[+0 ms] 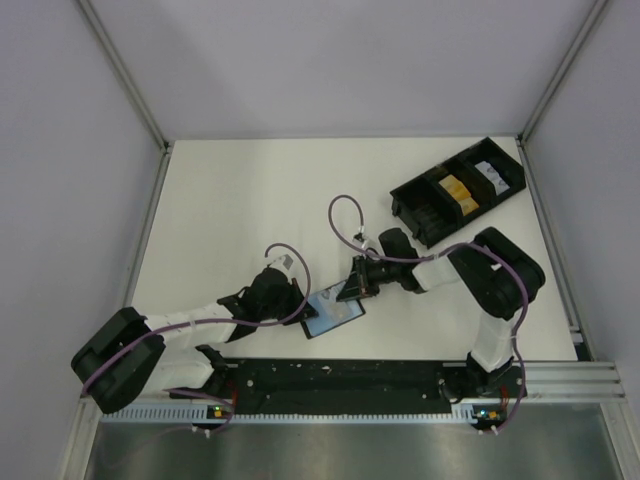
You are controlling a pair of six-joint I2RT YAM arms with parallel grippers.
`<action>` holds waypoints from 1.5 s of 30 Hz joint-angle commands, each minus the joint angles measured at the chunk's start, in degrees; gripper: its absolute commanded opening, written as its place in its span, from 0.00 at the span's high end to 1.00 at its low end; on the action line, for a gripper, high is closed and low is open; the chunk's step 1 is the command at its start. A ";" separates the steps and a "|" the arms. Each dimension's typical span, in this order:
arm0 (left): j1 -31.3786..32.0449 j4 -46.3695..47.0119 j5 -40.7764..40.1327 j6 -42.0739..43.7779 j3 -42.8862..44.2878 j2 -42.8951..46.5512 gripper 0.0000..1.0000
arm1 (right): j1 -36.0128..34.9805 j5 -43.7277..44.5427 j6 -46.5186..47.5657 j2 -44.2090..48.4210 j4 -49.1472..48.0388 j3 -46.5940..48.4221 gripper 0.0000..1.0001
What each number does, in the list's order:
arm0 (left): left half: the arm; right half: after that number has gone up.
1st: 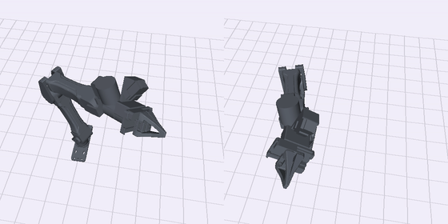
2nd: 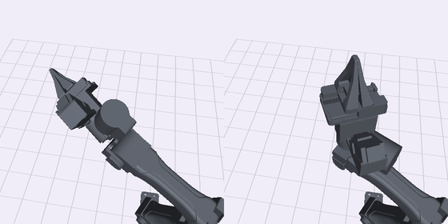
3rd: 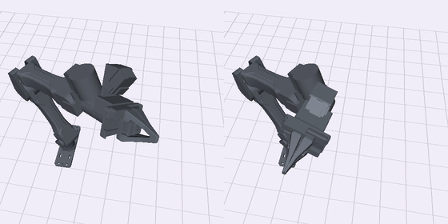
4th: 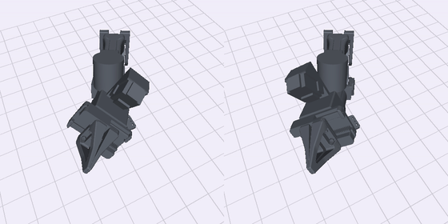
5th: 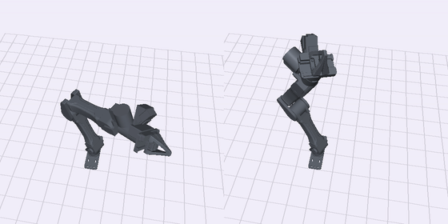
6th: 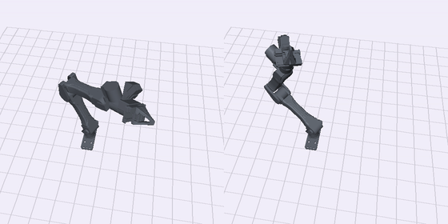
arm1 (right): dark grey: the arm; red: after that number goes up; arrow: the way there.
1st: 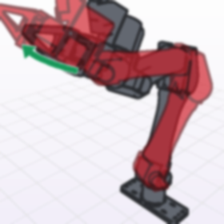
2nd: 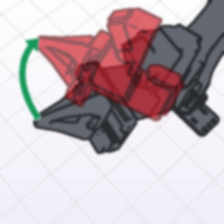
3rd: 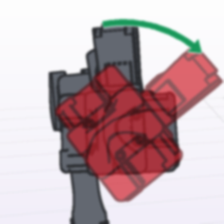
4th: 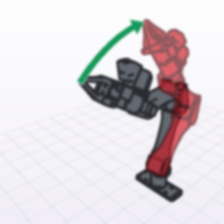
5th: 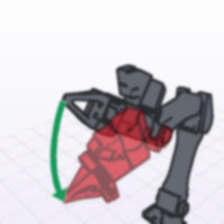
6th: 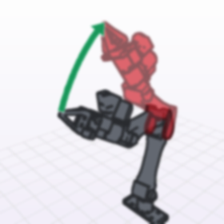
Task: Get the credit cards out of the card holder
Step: Remove the credit card from the card holder, then place the credit card in the storage box.
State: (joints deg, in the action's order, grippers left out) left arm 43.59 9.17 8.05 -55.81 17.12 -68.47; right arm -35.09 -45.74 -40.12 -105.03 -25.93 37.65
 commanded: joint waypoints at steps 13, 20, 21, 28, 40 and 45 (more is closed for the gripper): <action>0.09 -2.49 -1.64 1.50 -2.27 2.89 1.00 | 12.76 5.47 2.68 24.86 10.10 -6.80 1.00; -1.05 -11.51 -5.23 4.39 3.52 12.03 0.69 | 22.94 10.66 1.71 39.37 20.38 -2.94 1.00; -1.66 -13.46 -5.50 5.53 5.18 13.69 0.62 | 25.22 11.10 1.54 40.42 21.18 -1.80 1.00; -14.04 -27.87 1.51 15.98 17.92 22.76 0.21 | 41.93 12.50 -0.22 38.16 24.00 7.78 1.00; -24.35 -46.27 -10.31 36.28 34.65 25.92 0.02 | 52.05 26.05 0.30 18.13 23.30 29.57 1.00; -24.35 -38.71 -15.78 38.06 26.57 29.09 0.02 | 54.86 26.57 -1.36 7.58 23.21 39.33 1.00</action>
State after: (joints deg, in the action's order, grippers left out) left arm 19.59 -32.77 -1.26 -22.41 48.53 -41.60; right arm 17.47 -21.74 -40.29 -91.74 -1.06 69.63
